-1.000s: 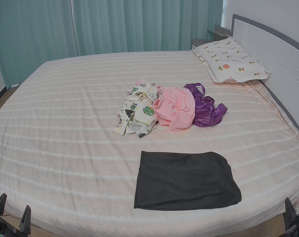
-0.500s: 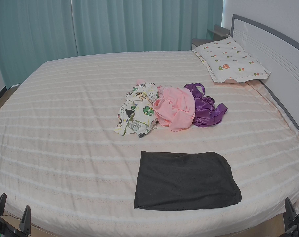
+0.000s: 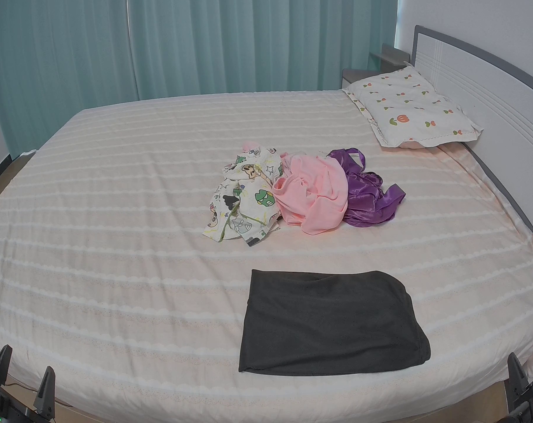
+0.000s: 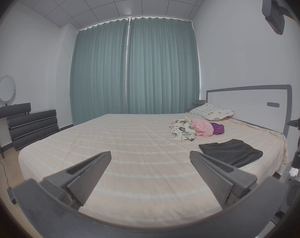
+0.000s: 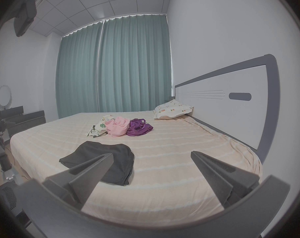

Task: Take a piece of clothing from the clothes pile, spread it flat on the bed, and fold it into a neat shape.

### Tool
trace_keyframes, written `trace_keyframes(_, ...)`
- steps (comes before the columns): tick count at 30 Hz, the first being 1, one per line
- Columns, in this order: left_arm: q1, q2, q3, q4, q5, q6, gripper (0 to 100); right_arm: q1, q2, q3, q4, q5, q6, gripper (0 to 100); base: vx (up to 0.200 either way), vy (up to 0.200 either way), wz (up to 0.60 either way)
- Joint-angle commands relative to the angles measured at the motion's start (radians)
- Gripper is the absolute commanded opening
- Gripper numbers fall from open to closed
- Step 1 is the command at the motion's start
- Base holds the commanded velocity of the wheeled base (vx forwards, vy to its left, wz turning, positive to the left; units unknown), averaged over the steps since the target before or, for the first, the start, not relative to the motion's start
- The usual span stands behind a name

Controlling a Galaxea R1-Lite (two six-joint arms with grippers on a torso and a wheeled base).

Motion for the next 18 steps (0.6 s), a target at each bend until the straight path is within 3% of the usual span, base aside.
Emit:
trace_keyframes(1,0.0,-0.002,0.018,0.0,0.001,0.0,100,0.0,-0.013,0.015,0.0,0.0,0.0,100,0.0,0.0,0.0)
trace_keyframes(18,0.0,-0.002,0.018,0.0,0.001,0.0,100,0.0,-0.013,0.013,0.0,0.0,0.0,100,0.0,0.0,0.0)
